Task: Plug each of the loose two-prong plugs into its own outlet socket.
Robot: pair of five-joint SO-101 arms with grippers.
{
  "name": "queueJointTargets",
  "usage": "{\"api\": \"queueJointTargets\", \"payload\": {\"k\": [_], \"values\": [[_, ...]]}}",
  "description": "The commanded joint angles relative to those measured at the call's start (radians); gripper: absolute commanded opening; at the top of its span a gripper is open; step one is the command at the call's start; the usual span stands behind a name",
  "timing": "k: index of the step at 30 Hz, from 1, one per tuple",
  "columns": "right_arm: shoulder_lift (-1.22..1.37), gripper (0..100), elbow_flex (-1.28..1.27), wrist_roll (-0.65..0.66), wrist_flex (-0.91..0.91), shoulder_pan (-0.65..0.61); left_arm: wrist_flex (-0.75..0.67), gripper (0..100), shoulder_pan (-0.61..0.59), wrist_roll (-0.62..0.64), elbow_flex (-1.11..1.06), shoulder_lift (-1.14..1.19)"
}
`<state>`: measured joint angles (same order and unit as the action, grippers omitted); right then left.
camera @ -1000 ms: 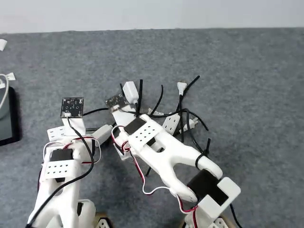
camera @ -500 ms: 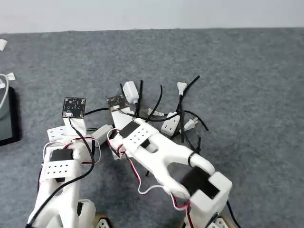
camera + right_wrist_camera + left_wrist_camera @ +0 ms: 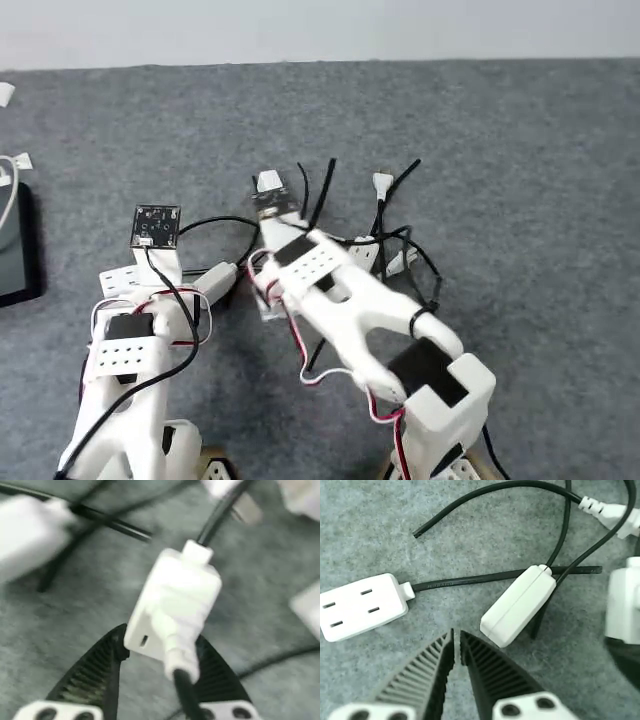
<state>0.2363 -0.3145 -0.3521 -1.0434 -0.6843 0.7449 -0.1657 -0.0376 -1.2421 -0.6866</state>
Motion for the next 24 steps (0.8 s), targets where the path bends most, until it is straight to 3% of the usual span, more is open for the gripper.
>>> {"api": "queueJointTargets", "payload": {"k": [1,7,13,20,24], "values": [[-0.134,0.9,0.052,0.057,-0.09,0.114,-0.028,1,-0.005,-0.014,0.007,-0.023],[-0.389,0.8,0.051,0.16,-0.228,0.349,-0.026,1,-0.005,-0.014,0.007,-0.023],[-0.565,0.8,0.028,0.334,-0.34,0.779,-0.025,1,-0.005,-0.014,0.007,-0.023],[-0.604,0.8,-0.187,0.529,-0.176,1.193,-0.025,1,-0.005,-0.015,0.005,-0.023],[-0.602,2.3,-0.239,0.559,-0.117,1.233,-0.025,1,-0.003,-0.015,0.005,-0.023]]}}
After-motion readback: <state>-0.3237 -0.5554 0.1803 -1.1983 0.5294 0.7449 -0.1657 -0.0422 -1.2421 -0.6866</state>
